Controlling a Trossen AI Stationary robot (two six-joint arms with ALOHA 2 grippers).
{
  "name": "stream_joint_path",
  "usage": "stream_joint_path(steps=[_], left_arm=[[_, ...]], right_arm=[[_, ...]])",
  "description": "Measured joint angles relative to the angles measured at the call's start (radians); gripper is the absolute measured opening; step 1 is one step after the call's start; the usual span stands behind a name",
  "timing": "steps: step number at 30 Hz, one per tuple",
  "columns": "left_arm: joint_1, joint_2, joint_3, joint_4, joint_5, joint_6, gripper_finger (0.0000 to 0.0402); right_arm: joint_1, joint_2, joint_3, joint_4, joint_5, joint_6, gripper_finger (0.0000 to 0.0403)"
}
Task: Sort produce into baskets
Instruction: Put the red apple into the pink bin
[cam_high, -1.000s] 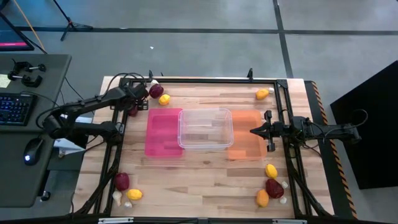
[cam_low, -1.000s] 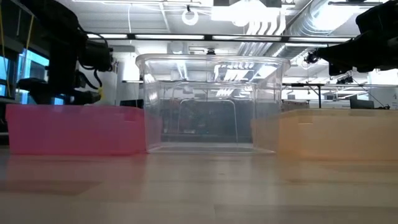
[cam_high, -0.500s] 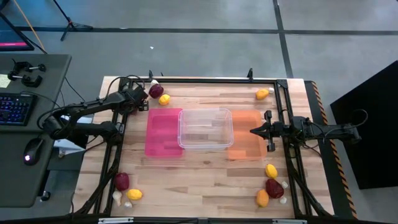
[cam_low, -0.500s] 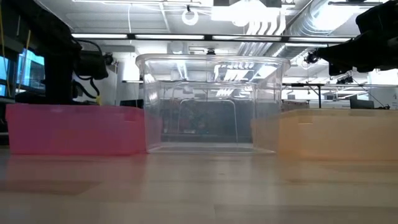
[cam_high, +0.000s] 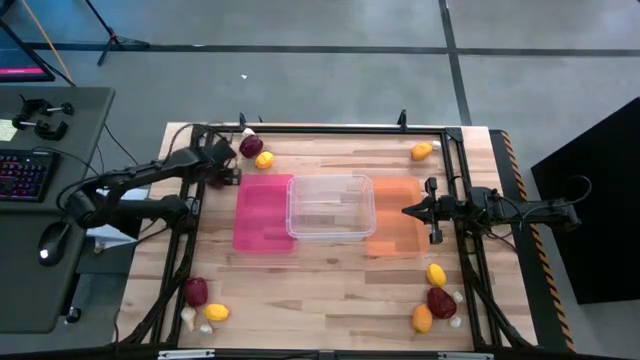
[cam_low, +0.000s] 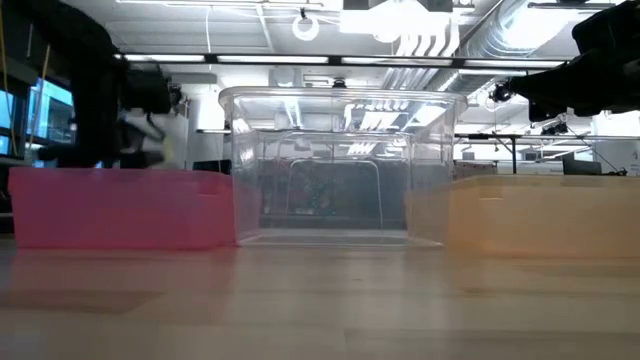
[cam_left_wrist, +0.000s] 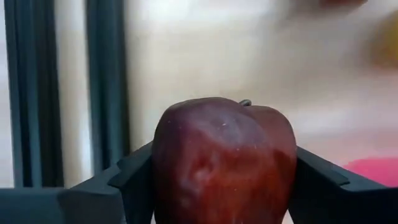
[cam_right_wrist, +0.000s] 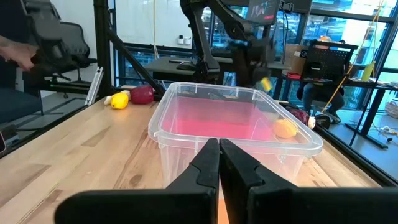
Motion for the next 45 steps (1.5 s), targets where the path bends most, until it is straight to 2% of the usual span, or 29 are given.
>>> stream_joint_path(steps=[5,10,13,15,17,24,27,31,37,41,45], left_arm=[[-0.057,-0.167,0.131,-0.052,0.058,0.086,0.024],[-0.135,-0.344,0.256,-0.014,0.076,0.124,0.0241],[-0.207,-0.418,0.265,0.073,0.217,0.161,0.0241],[-0.269,-0.431,0.251,0.072,0.319,0.159,0.0241],[-0.336,-0.431,0.222,0.043,0.37,0.107,0.0242],[-0.53,-0.41,0.107,0.027,0.356,-0.032,0.0242],[-0.562,-0.411,0.081,0.031,0.297,-0.104,0.0242],[-0.588,-0.411,0.053,0.037,0.232,-0.119,0.0242],[-0.592,-0.408,-0.018,0.136,0.28,-0.153,0.0243],[-0.592,-0.404,-0.035,0.208,0.303,-0.137,0.0266],[-0.592,-0.4,-0.034,0.251,0.311,-0.136,0.0318]], right_arm=[[0.0,0.0,0.0,0.0,0.0,0.0,0.0],[0.0,0.0,0.0,0.0,0.0,0.0,0.0],[0.0,0.0,0.0,0.0,0.0,0.0,0.0],[0.0,0.0,0.0,0.0,0.0,0.0,0.0],[0.0,0.0,0.0,0.0,0.0,0.0,0.0],[0.0,0.0,0.0,0.0,0.0,0.0,0.0],[0.0,0.0,0.0,0.0,0.0,0.0,0.0],[0.0,0.0,0.0,0.0,0.0,0.0,0.0],[0.0,0.0,0.0,0.0,0.0,0.0,0.0],[0.0,0.0,0.0,0.0,0.0,0.0,0.0],[0.0,0.0,0.0,0.0,0.0,0.0,0.0]])
